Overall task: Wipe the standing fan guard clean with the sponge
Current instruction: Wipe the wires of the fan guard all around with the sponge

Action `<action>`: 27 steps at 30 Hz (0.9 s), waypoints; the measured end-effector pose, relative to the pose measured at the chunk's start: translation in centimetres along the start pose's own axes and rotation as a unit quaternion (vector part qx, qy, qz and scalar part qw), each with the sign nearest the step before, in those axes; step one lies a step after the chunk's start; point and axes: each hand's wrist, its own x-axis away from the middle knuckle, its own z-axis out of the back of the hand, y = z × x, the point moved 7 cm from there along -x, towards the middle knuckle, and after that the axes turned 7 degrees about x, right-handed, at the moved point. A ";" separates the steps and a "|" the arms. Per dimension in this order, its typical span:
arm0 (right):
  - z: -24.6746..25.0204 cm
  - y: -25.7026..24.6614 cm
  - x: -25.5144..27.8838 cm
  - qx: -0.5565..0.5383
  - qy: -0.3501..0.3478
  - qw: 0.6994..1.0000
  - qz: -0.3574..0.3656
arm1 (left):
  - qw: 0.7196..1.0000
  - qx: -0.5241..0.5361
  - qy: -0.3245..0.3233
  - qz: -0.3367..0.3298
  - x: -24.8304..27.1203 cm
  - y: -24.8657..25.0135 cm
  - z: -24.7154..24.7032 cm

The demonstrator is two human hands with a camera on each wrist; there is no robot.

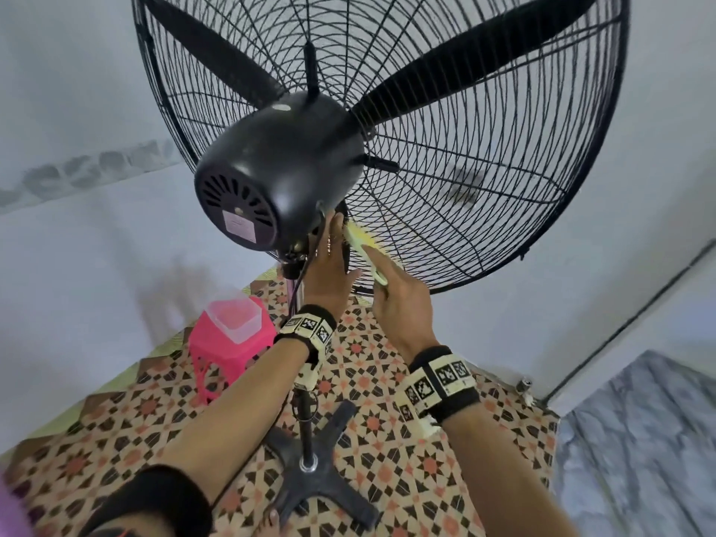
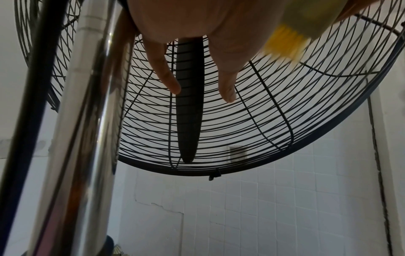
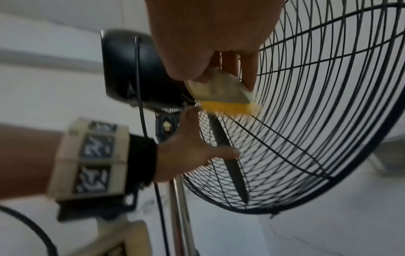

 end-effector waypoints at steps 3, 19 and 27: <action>2.6 -0.1 0.6 0.013 0.069 0.997 -0.011 | 0.999 0.028 -0.017 0.034 0.1 -0.7 -0.2; 5.4 2.8 3.4 -0.009 0.131 0.991 -0.020 | 0.961 0.018 -0.040 -0.273 3.1 8.3 2.5; 2.3 14.0 8.6 -0.416 0.121 0.784 -0.445 | 0.904 -0.117 -0.062 -0.407 4.5 11.3 4.5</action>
